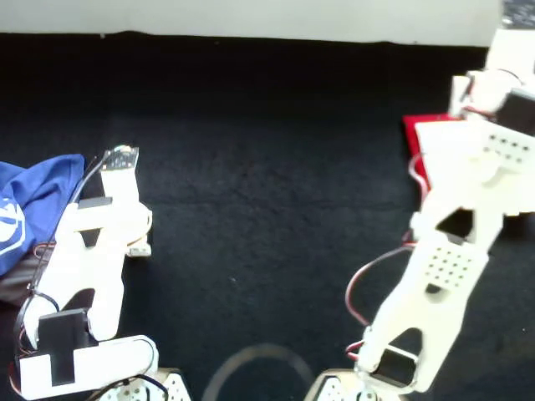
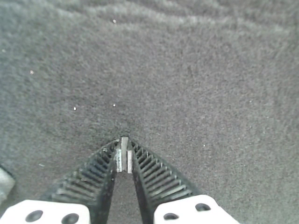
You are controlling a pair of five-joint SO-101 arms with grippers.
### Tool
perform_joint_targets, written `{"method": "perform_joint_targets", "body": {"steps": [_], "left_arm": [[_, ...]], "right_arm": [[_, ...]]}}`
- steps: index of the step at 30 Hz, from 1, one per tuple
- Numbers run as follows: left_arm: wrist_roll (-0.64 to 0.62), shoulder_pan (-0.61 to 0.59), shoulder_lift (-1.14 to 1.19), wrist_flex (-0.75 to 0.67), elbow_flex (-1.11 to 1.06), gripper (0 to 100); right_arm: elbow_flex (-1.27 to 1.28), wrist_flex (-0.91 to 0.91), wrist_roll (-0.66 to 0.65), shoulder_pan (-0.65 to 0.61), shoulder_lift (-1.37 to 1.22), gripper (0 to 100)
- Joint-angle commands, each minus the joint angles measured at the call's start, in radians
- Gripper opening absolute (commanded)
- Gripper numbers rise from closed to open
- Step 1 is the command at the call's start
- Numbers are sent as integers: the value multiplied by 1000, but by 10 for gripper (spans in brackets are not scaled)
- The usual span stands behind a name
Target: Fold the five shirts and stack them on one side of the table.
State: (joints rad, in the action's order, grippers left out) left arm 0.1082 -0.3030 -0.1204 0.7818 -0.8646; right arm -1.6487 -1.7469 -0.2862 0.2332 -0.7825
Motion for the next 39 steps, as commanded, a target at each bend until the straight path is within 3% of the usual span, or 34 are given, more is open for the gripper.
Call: {"method": "perform_joint_targets", "body": {"steps": [1, 5, 8, 19, 30, 34, 39], "left_arm": [[-8, -10, 8, -18, 12, 8], [-8, -10, 8, -18, 12, 8], [-8, -10, 8, -18, 12, 8], [-8, -8, 8, -18, 12, 8], [-8, -8, 8, -18, 12, 8], [-8, -8, 8, -18, 12, 8], [-8, -8, 8, -18, 12, 8]], "right_arm": [[-77, -21, 11, -82, 122, 12], [-2, -22, 127, -125, 274, 12], [191, -22, 187, -154, 447, 12], [1520, 53, 222, -248, 1107, 9], [2706, 791, 221, -240, 1656, 8], [2970, 1006, 215, -240, 1802, 8], [3203, 1210, 83, -240, 1873, 8]]}}
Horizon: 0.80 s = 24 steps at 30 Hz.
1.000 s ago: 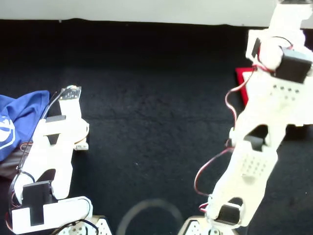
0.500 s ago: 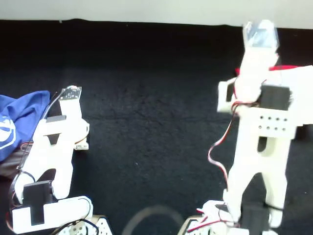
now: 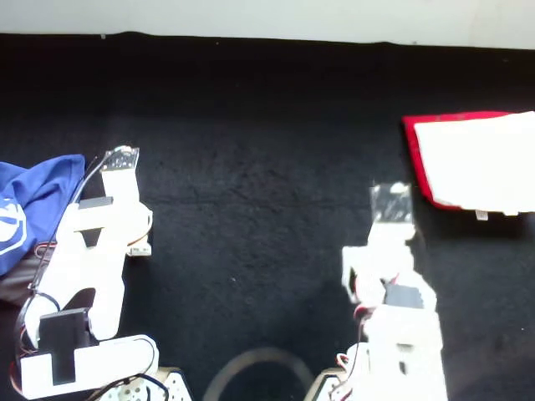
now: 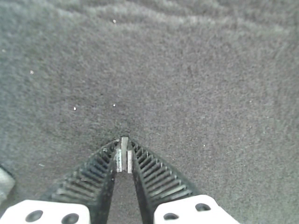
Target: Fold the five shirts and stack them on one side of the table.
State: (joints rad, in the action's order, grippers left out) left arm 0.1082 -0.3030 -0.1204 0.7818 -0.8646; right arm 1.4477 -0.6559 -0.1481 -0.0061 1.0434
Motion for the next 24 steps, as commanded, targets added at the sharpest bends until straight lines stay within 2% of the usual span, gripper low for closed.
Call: {"method": "perform_joint_targets", "body": {"steps": [1, 3, 8, 15, 20, 22, 24], "left_arm": [[-8, -8, 8, -18, 12, 8], [-8, -8, 8, -18, 12, 8], [-8, -8, 8, -18, 12, 9], [-8, -8, 10, -18, 13, 9], [-8, -15, -1, -11, 28, 10], [-5, -16, -1, 35, 70, 11], [-5, -38, -1, 143, 159, 17]], "right_arm": [[147, 153, -57, -1, 54, 8], [209, 206, -58, -2, 67, 8], [223, 208, -58, -2, 113, 8], [226, 48, -60, -1, 189, 8], [266, 38, -63, -1, 278, 8], [283, 38, -63, -1, 309, 8], [289, 36, -63, -1, 332, 8]]}}
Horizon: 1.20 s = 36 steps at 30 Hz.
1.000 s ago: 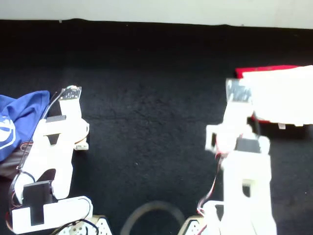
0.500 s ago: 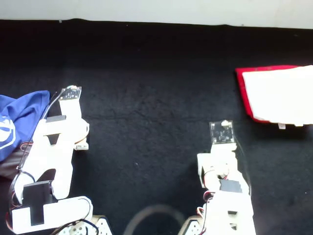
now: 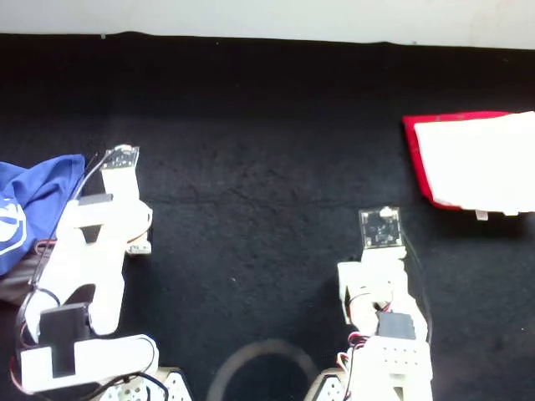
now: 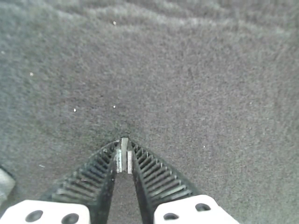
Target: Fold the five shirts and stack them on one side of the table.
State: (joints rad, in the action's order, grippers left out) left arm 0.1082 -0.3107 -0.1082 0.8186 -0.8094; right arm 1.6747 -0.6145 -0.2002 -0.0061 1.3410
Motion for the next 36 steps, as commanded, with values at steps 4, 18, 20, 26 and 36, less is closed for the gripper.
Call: {"method": "perform_joint_targets", "body": {"steps": [4, 18, 20, 26, 36], "left_arm": [[-8, -133, -10, 374, 366, 119], [198, -613, 56, 535, 872, 252], [241, -650, 117, 516, 872, 252], [258, -664, 321, 499, 891, 250], [255, -661, 395, 523, 1003, 34]], "right_arm": [[64, -31, -11, -2, 62, 8], [64, -31, -11, -5, 62, 8], [64, -31, -11, -5, 62, 8], [64, -31, -11, -5, 62, 8], [64, -31, -12, -5, 62, 8]]}}
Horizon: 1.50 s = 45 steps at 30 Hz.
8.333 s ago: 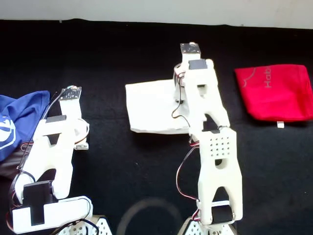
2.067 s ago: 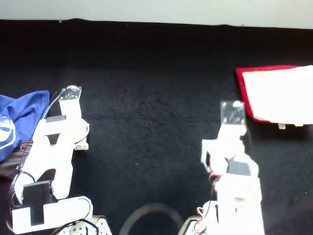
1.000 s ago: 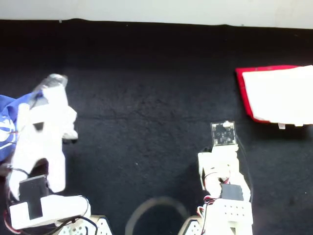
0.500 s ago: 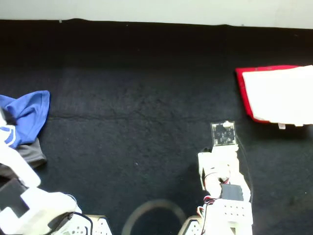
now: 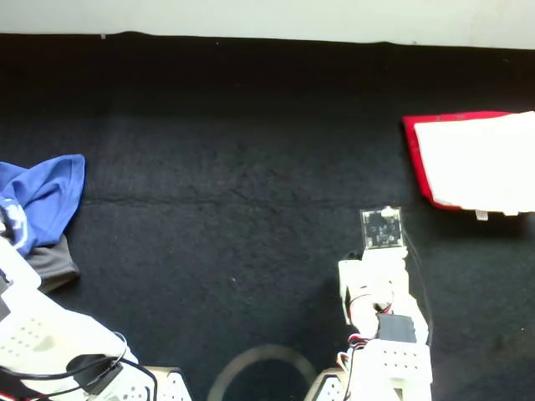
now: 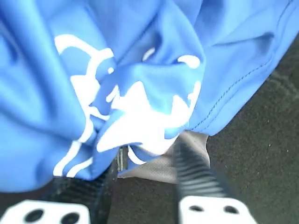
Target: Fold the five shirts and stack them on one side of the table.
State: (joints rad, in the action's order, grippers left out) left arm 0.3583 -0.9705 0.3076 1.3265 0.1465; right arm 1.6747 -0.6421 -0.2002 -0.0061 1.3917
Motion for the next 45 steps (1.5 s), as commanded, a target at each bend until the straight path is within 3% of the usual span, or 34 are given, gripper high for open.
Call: {"method": "perform_joint_targets", "body": {"steps": [1, 8, 11, 18, 22, 26, 35, 38, 45], "left_arm": [[5, 1, -30, 26, 54, 16], [2, 81, -107, 40, 62, 8], [-63, 154, -180, 112, 67, 8], [-201, 449, -420, 227, 59, 8], [-206, 616, -527, 230, 67, 8], [-206, 710, -662, 230, 61, 8], [-207, 1015, -811, 189, 36, 9], [-209, 1113, -811, 110, -19, 13], [-212, 1179, -816, -63, -173, 242]], "right_arm": [[64, -4, -12, -5, 12, 8], [64, -4, -12, -5, 12, 8], [64, -4, -12, -4, 12, 8], [64, -4, -12, -2, 12, 8], [64, -4, -12, -2, 12, 8], [64, -4, -12, -2, 12, 8], [64, -4, -12, -2, 12, 9], [64, -4, -12, -2, 12, 9], [64, -4, -12, -2, 12, 9]]}}
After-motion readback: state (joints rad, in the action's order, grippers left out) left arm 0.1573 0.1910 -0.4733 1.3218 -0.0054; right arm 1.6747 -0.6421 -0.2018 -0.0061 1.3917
